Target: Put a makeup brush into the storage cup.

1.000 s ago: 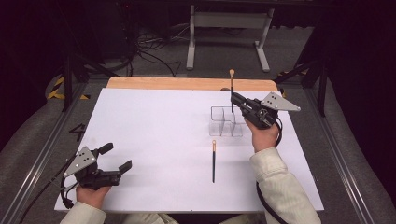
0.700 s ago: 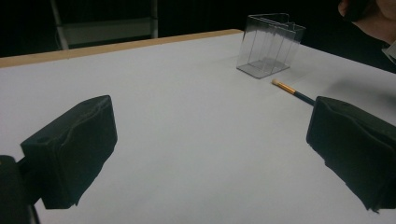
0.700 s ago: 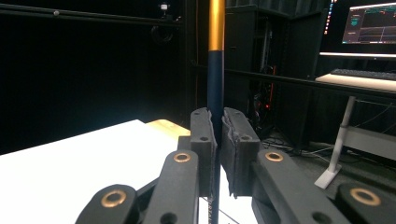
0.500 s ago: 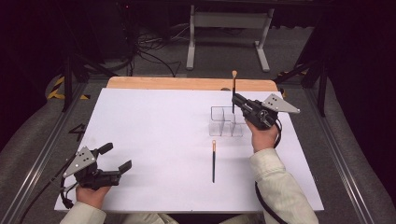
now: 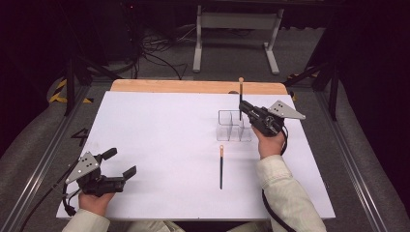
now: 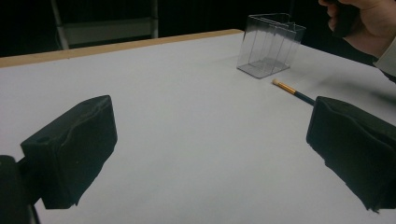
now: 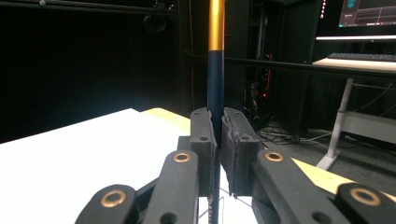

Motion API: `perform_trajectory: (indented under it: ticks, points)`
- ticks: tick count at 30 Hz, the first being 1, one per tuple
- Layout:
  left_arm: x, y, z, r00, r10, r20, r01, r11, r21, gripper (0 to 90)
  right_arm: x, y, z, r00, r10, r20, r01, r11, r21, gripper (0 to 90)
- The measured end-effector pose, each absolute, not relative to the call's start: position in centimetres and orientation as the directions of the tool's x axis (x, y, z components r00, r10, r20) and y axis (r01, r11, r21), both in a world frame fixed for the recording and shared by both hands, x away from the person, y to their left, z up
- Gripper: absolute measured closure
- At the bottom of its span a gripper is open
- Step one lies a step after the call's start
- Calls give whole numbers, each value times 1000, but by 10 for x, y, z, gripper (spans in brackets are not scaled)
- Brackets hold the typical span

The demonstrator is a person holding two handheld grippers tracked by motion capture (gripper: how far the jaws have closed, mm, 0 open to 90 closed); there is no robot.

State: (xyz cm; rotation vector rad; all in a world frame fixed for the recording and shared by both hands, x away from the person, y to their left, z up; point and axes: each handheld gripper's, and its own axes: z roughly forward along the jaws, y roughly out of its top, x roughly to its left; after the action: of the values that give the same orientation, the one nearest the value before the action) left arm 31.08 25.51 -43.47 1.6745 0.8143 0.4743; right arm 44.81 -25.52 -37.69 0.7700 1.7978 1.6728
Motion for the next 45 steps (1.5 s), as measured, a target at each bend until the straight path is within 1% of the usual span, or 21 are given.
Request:
perform_trajectory:
  ticks: [27, 45]
  points:
    - [311, 255, -435, 677, 728, -110, 266, -102, 959, 25, 456, -255, -405, -657, 754, 17, 124, 86, 988, 833]
    - [311, 255, -435, 677, 728, -111, 267, -102, 958, 25, 457, -256, -413, -652, 758, 30, 160, 99, 982, 828]
